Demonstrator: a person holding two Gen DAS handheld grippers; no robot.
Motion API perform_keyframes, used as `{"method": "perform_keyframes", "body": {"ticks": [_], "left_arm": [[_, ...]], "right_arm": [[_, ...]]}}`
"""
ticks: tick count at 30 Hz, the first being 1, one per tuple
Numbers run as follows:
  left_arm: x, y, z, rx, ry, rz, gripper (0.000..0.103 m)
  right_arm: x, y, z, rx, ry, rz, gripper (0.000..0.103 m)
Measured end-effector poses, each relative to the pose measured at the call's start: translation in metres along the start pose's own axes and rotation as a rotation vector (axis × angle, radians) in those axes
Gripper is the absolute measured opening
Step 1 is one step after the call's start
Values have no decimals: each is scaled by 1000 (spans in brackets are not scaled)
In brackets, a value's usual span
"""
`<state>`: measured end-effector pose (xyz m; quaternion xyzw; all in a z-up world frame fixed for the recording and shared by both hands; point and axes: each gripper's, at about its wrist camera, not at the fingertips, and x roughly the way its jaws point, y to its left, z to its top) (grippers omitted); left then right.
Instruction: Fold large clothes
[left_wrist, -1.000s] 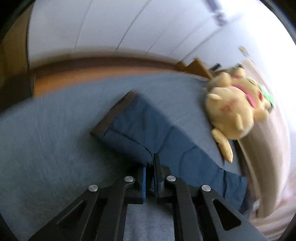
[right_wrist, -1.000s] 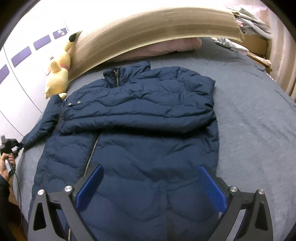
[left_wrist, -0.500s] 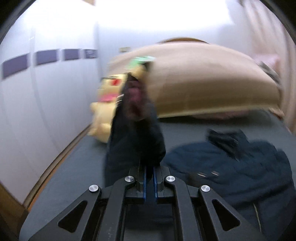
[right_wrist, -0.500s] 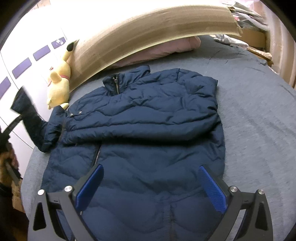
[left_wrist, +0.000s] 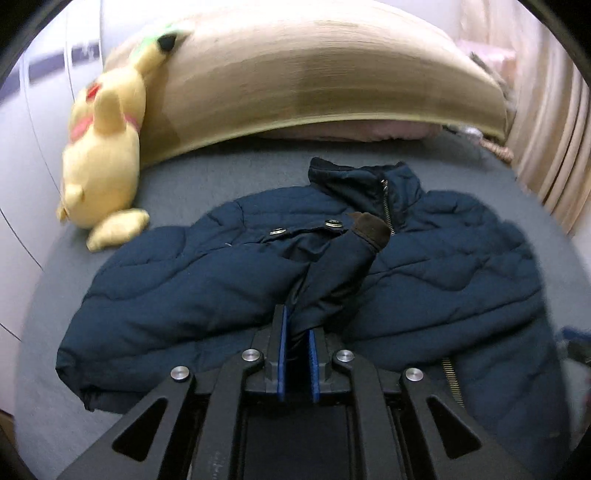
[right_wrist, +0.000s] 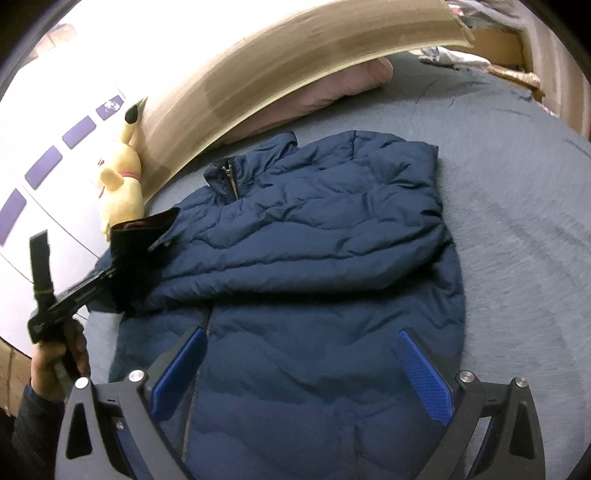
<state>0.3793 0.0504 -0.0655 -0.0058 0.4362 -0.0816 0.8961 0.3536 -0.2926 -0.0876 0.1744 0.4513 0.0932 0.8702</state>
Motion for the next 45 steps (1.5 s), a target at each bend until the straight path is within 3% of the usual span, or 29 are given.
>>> {"method": "perform_keyframes", "body": {"ticks": [3,8,11,12,13,14,17,22,26,31,35,36,37,39,43,44,45], "left_arm": [[-12,21,-2,-113,44,-107,10],[-8,23,6,-124,68,-136,12],[-20,21,5,-74,55,-75,18],[-20,16,4,-34,53,-44,43],[-17,15,4,-22,56,-48,91],[-14,14,2,-22,66,-64,103],[-13,14,-1,-44,61,-88,103],[-57,35,-10,-142,-126,-94,103],[-84,90,-34,-366,-219,-148,103],[-83,156,-74,-619,-236,-193,103],[-85,182,-95,-668,-233,-161,103],[-86,188,-101,-681,-231,-161,103],[-86,192,-104,-688,-229,-162,103],[-86,200,-110,-706,-231,-164,103],[-85,211,-121,-745,-231,-178,103],[-86,212,-122,-751,-233,-181,103],[-86,211,-122,-755,-234,-185,103]], "right_arm": [[7,12,9,22,2,47,103],[10,41,17,-18,-7,77,103],[7,46,18,-36,-14,71,103],[6,46,17,-35,-16,68,103],[5,44,17,-33,-16,66,103],[5,41,17,-26,-16,64,103],[1,31,14,7,-19,67,103],[0,26,15,39,-9,103,103],[9,43,22,81,19,222,103],[72,102,33,240,159,541,103],[126,138,43,330,207,559,103],[142,145,47,347,208,518,102],[151,146,49,367,211,503,100],[169,150,50,436,223,498,78],[187,165,51,448,261,486,72],[191,169,50,438,267,457,65],[192,173,52,413,257,430,34]]}}
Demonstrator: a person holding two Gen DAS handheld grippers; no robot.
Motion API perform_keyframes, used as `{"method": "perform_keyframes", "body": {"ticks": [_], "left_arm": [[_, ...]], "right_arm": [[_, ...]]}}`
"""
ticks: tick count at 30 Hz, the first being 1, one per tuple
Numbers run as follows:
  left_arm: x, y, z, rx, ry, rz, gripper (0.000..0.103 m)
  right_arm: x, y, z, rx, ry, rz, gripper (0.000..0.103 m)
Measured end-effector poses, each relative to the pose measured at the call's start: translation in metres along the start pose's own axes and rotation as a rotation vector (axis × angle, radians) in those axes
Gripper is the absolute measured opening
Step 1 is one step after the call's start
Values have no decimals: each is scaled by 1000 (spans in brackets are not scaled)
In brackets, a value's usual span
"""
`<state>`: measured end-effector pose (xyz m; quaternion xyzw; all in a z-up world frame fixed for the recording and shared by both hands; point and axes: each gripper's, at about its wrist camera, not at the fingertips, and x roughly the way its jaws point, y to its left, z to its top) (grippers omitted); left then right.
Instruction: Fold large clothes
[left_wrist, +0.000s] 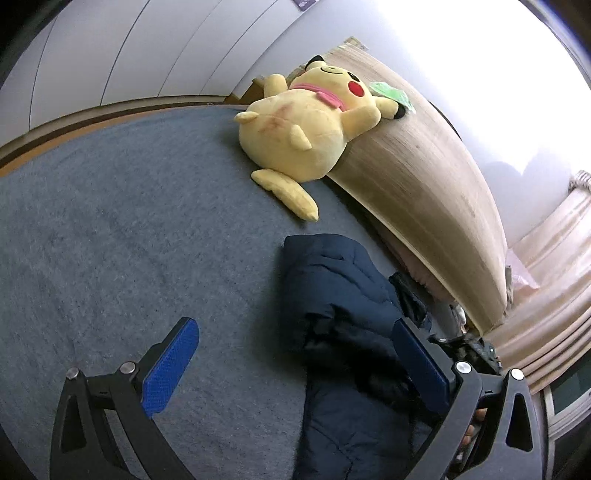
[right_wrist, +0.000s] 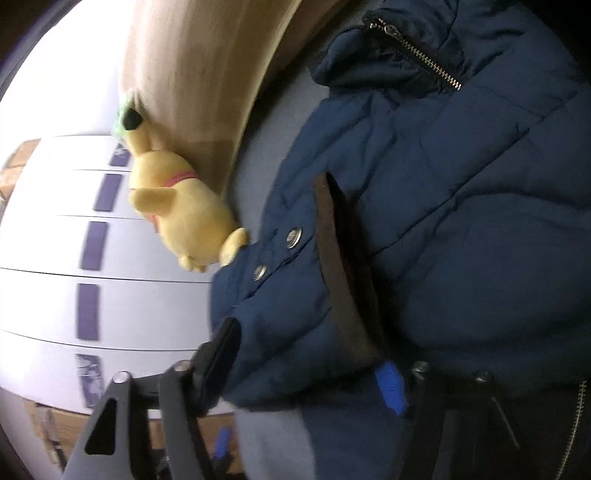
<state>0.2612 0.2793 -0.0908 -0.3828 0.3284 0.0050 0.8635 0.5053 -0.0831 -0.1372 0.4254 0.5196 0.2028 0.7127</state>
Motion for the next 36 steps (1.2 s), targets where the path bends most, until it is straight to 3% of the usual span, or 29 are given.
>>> {"method": "perform_keyframes", "body": {"ticks": [1,3,6,9,12,17,24,29,36], "left_arm": [[0,-1,-1,-3,2,-5,103],[-1,-5,-1,-2,1,-17,103],[0,-9,-1,-36,6,-59,103],[10,-11,-4,-175,53,-203,103],[23,-20,-9,-253,101,-288,103],[48,-52,-18,-263,163,-353,103],[77,-85,-30,-232,227,-341,103],[90,-93,-45,-228,268,-336,103],[105,-88,-61,-291,322,-340,103]], "right_arm": [[1,4,1,-26,-4,-19,23],[-15,24,-2,-149,-56,-79,15],[-58,60,-4,-320,-166,-127,12],[-101,86,0,-434,-263,-161,12],[-144,96,8,-508,-358,-217,12],[-189,66,22,-523,-441,-320,12],[-194,-8,35,-469,-425,-436,12],[-199,-37,38,-422,-410,-432,12],[-218,-20,37,-446,-445,-391,12]]}}
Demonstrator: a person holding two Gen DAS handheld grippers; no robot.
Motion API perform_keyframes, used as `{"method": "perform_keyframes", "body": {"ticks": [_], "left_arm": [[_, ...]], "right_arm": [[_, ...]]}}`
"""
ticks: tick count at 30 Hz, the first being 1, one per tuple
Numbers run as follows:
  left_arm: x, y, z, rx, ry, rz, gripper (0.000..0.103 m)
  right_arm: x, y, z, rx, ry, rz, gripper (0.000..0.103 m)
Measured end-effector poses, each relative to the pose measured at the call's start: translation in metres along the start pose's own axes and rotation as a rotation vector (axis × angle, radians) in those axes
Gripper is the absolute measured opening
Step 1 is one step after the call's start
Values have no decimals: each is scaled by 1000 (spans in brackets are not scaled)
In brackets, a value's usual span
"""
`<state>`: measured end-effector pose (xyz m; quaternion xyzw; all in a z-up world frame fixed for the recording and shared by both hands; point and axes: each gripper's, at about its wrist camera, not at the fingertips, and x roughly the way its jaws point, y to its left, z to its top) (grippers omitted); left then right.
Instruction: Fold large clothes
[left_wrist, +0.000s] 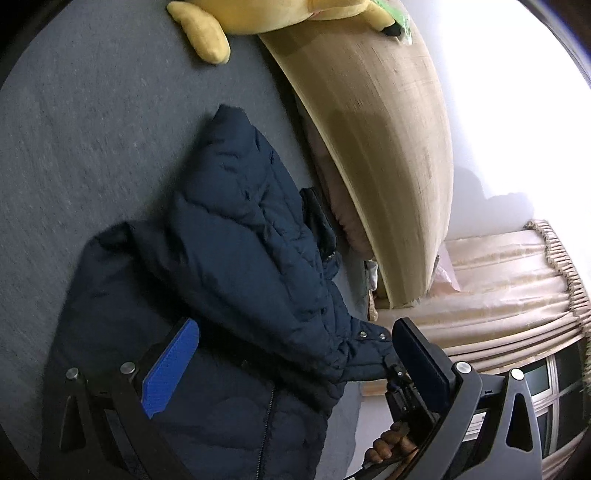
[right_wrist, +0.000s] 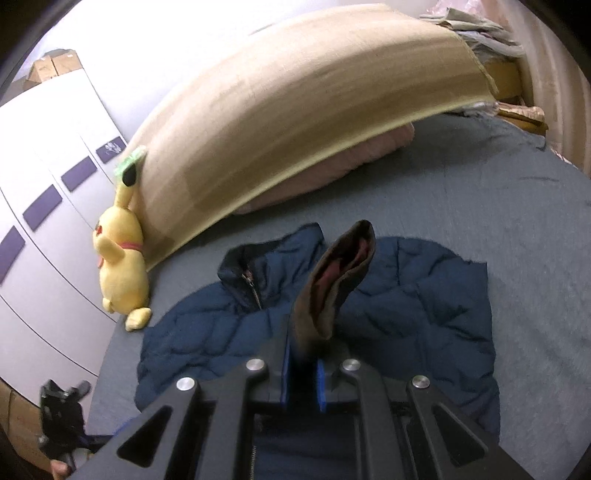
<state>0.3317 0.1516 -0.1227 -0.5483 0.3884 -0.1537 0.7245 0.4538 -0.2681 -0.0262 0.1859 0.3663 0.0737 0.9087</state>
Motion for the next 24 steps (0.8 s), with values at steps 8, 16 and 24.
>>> {"method": "perform_keyframes", "body": {"ticks": [8,16,24], "left_arm": [[21,11,13,-61,-18,70,76],[35,15,16,87,6,293,9],[36,-10,3,277,17,414,20]], "right_arm": [[-32,17,15,-24,-48,41,12],[-17,-17,-17,-50,-24,-104,11],[33,-61,-60,61,132,-166,13]]}}
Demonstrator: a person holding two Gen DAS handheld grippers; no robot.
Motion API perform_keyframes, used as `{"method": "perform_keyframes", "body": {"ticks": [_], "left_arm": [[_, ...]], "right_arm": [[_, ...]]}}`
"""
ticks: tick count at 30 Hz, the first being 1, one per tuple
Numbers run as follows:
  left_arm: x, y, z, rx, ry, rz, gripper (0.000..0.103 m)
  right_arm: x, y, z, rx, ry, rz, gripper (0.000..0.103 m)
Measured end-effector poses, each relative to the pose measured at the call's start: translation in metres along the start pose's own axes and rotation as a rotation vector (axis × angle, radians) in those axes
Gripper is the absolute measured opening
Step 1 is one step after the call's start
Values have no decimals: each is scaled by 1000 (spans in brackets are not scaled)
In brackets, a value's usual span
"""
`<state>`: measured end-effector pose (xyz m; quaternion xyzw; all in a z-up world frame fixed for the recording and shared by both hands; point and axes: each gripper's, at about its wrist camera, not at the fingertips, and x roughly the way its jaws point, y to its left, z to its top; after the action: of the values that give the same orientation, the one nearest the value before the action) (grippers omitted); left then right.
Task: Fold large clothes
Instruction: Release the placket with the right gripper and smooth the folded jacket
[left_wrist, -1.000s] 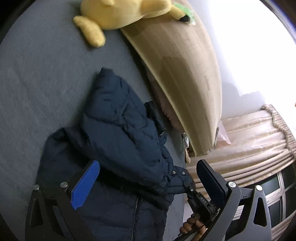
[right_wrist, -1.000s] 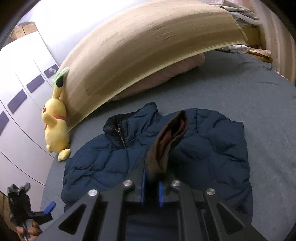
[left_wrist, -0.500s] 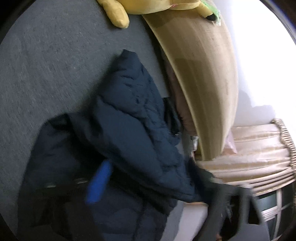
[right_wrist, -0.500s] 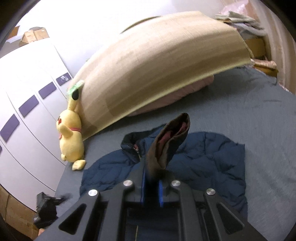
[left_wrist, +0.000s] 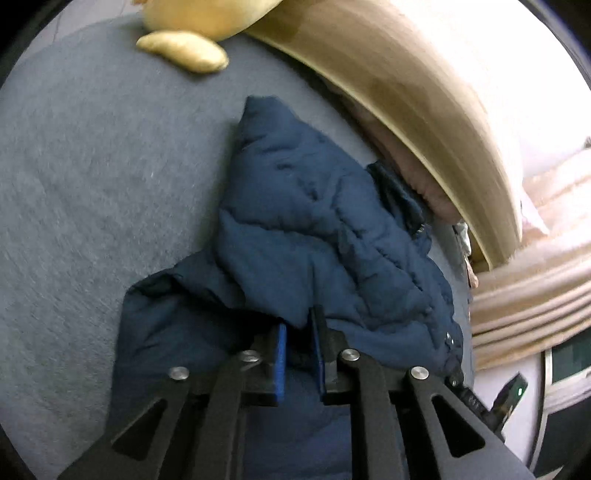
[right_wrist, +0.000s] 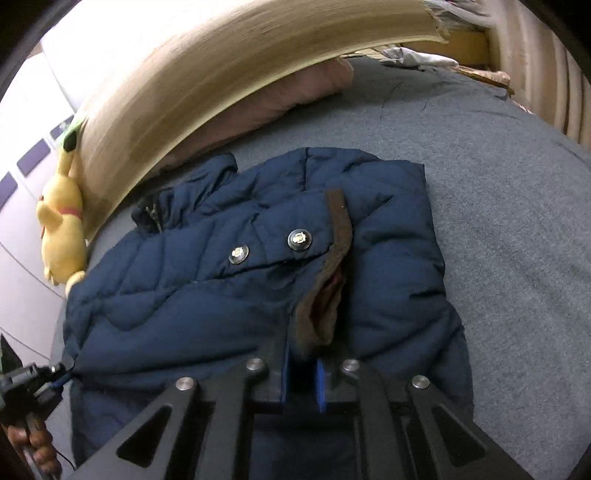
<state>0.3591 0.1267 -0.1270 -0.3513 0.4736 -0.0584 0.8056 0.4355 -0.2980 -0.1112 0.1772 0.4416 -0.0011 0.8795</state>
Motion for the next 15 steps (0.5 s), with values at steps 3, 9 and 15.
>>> {"method": "perform_keyframes", "body": {"ticks": [3,9,15], "left_arm": [[-23,-2,-5,51,-40,66,58],[-76,-12,8,215,-224,205,62],[-42,-58,13,403,-274,289,62]], "right_arm": [[2,-4,2,1,41,10,26],[-31,-19,3,-6,1,4,103],[-69,5,27,-26,-155,29,103]]}}
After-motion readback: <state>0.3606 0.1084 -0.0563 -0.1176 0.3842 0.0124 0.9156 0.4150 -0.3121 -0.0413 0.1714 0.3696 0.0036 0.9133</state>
